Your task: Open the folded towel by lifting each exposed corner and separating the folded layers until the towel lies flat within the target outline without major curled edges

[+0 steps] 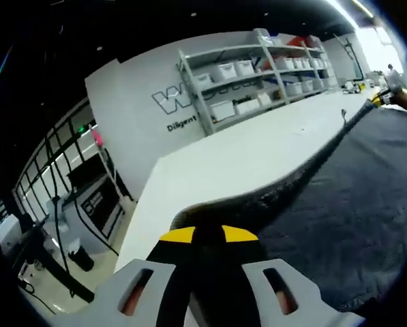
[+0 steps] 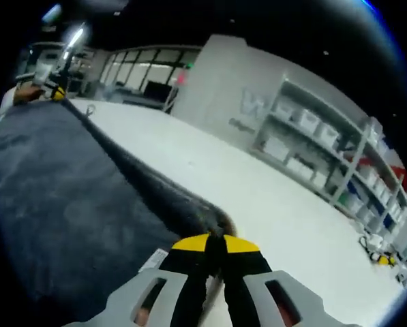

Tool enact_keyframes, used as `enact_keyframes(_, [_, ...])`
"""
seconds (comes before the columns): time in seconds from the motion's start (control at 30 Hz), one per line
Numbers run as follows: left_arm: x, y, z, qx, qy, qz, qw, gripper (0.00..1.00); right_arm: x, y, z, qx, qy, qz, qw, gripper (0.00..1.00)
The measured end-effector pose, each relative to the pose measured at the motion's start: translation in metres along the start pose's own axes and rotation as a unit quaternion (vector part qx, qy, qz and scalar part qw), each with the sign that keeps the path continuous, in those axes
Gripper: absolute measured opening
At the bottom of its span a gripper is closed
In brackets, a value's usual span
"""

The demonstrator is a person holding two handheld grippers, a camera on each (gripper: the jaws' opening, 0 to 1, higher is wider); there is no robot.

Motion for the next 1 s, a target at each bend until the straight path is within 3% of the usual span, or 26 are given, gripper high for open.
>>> enact_keyframes(0.17, [-0.006,0.006,-0.014,0.005,0.0,-0.022,0.9997,0.16,0.002,0.003,-0.008,0.017,-0.008,-0.009,0.9998,0.0])
enact_keyframes(0.5, [-0.01,0.001,-0.025,0.007,0.003,-0.013,0.9999,0.15,0.017,-0.006,-0.015,0.003,-0.01,0.004,0.9999,0.0])
enact_keyframes(0.63, [-0.015,0.005,-0.025,0.018,0.022,-0.021,0.9994,0.14,0.018,-0.006,-0.022,0.011,-0.016,0.003,0.9998,0.0])
enact_keyframes(0.83, [-0.018,0.013,-0.018,0.034,0.058,-0.045,0.9967,0.05,0.025,-0.006,-0.036,0.009,-0.046,-0.004,0.9989,0.0])
enact_keyframes(1.0, [-0.019,0.01,-0.021,0.017,0.053,-0.048,0.9973,0.04,0.03,-0.008,-0.042,-0.002,-0.056,-0.006,0.9984,0.0])
Point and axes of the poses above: the point that each gripper's makers call its tool centre point, and the gripper's own axes: x roughly backward along the fingers, z roughly to its right, y roughly out of its underside, the point moved 7 cm from there along x, roughly backward along the fingers, and after that the axes turned 14 degrees about y, right-handed, at the moved point
